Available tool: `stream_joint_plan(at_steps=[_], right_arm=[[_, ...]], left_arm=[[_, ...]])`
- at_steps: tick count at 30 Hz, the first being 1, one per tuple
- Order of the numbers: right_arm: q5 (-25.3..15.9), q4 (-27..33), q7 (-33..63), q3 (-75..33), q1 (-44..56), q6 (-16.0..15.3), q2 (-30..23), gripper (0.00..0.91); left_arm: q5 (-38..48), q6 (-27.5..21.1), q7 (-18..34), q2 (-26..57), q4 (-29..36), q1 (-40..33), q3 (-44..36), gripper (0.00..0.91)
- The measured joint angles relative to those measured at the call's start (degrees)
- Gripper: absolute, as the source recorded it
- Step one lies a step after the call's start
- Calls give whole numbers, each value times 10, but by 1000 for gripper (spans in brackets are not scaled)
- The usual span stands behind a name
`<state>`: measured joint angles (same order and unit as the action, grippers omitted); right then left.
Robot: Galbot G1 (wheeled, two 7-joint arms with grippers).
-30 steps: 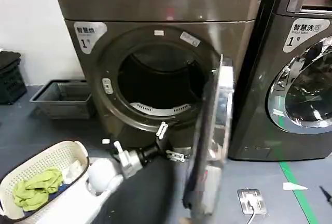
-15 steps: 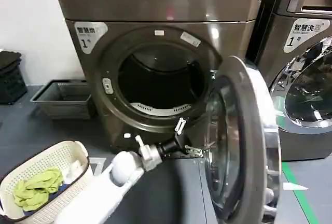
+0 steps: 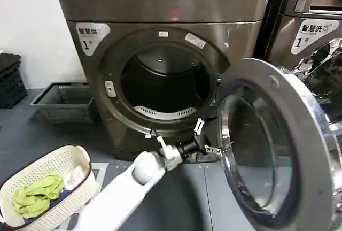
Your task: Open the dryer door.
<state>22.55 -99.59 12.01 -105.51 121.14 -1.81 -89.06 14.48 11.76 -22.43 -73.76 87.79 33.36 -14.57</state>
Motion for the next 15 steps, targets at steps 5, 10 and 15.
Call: stream_joint_plan(at_steps=[5, 10, 15], right_arm=[[1, 9, 35, -21, -6, -51, -13, 907], [-27, 28, 57, -46, -13, -78, -16, 907], [-48, 53, 52, -76, -12, -102, -15, 907]], left_arm=[[-10, 10, 8, -20, -29, -11, -8, 907], [-17, 17, 14, -42, -58, -26, -10, 907], [-33, 32, 17, -72, -92, -42, -16, 907]])
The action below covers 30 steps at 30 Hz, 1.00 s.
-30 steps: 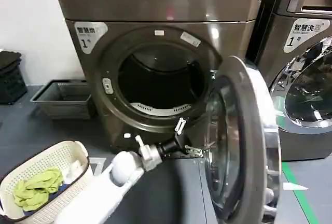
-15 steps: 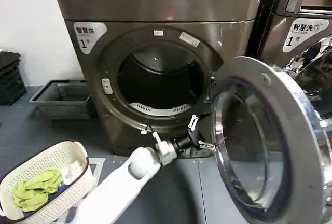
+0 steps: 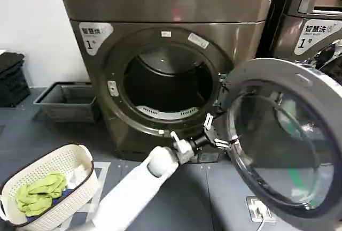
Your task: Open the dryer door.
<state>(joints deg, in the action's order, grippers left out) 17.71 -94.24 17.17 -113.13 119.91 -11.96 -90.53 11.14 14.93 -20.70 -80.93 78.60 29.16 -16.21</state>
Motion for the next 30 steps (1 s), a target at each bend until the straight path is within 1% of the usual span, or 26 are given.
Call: stream_joint_plan(at_steps=[7, 14, 22, 30], right_arm=[[0, 16, -12, -30, -1, -15, 3, 907], [1, 15, -18, -41, -3, -14, 0, 907], [5, 5, -24, -45, -1, -17, -1, 907], [7, 11, -26, -49, -1, -17, 0, 907]], left_arm=[[-12, 7, 7, -35, -37, -21, -6, 907], [-19, 8, 9, -60, -60, -24, -5, 907], [-13, 10, 10, -67, -72, -27, -3, 907], [-9, 10, 9, -69, -73, -32, -3, 907]])
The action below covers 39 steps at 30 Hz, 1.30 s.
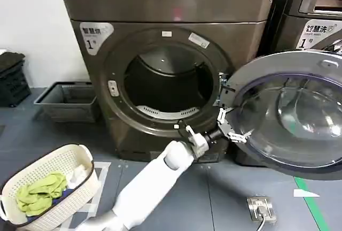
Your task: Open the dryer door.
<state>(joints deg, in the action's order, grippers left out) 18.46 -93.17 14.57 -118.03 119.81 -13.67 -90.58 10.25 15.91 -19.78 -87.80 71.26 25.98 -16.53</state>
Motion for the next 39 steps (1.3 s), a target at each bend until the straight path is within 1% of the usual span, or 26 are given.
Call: stream_joint_plan(at_steps=[6, 9, 14, 19, 23, 28, 32, 35, 36, 39], right_arm=[[0, 6, 0, -5, 0, -1, 5, 907], [2, 10, -2, -7, 0, -1, 9, 907], [14, 12, -14, -11, -2, 3, 13, 907], [24, 14, -29, -12, -7, 18, 18, 907], [26, 13, -40, -9, -11, 34, 20, 907], [37, 12, -47, -4, -16, 39, 26, 907], [49, 17, -51, 1, -18, 41, 36, 907], [61, 20, -53, 5, -19, 41, 44, 907], [62, 20, -54, 7, -19, 41, 46, 907], [64, 19, -56, 14, -21, 41, 54, 907]], left_arm=[[3, -1, -1, 1, 5, 3, -1, 907], [7, -10, -3, 7, 15, 10, -2, 907], [37, -55, -4, 28, 51, 27, -3, 907], [58, -108, -2, 77, 126, 58, 8, 907], [82, -149, 24, 135, 209, 92, 30, 907], [138, -218, 66, 221, 311, 137, 70, 907], [195, -273, 108, 293, 386, 190, 123, 907], [241, -307, 144, 351, 433, 240, 175, 907], [261, -323, 164, 371, 448, 258, 194, 907], [314, -356, 217, 419, 466, 303, 243, 907]])
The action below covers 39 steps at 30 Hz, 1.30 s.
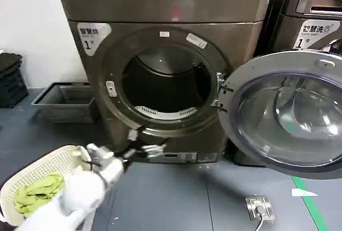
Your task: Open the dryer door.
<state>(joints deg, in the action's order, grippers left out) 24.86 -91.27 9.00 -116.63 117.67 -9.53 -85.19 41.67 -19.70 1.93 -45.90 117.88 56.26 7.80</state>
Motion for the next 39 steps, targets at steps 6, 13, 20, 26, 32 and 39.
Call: stream_joint_plan(at_steps=[6, 13, 20, 26, 32, 39], right_arm=[[0, 2, -3, 13, -4, 4, 14, 907], [8, 8, -8, 24, -5, 4, 31, 907], [17, 11, -10, 32, -13, 10, 38, 907], [19, 13, -11, 37, -18, 10, 37, 907], [22, 10, -2, 37, -18, 5, 34, 907], [26, 12, 4, 32, -15, 4, 25, 907]], left_arm=[[114, -67, 96, 68, 29, 74, 91, 907], [274, -149, 204, 100, 50, 162, 206, 907], [391, -179, 287, 111, 43, 242, 322, 907], [508, -211, 356, 114, 13, 293, 406, 907], [599, -218, 411, 119, -43, 295, 432, 907], [671, -225, 451, 117, -126, 294, 443, 907]])
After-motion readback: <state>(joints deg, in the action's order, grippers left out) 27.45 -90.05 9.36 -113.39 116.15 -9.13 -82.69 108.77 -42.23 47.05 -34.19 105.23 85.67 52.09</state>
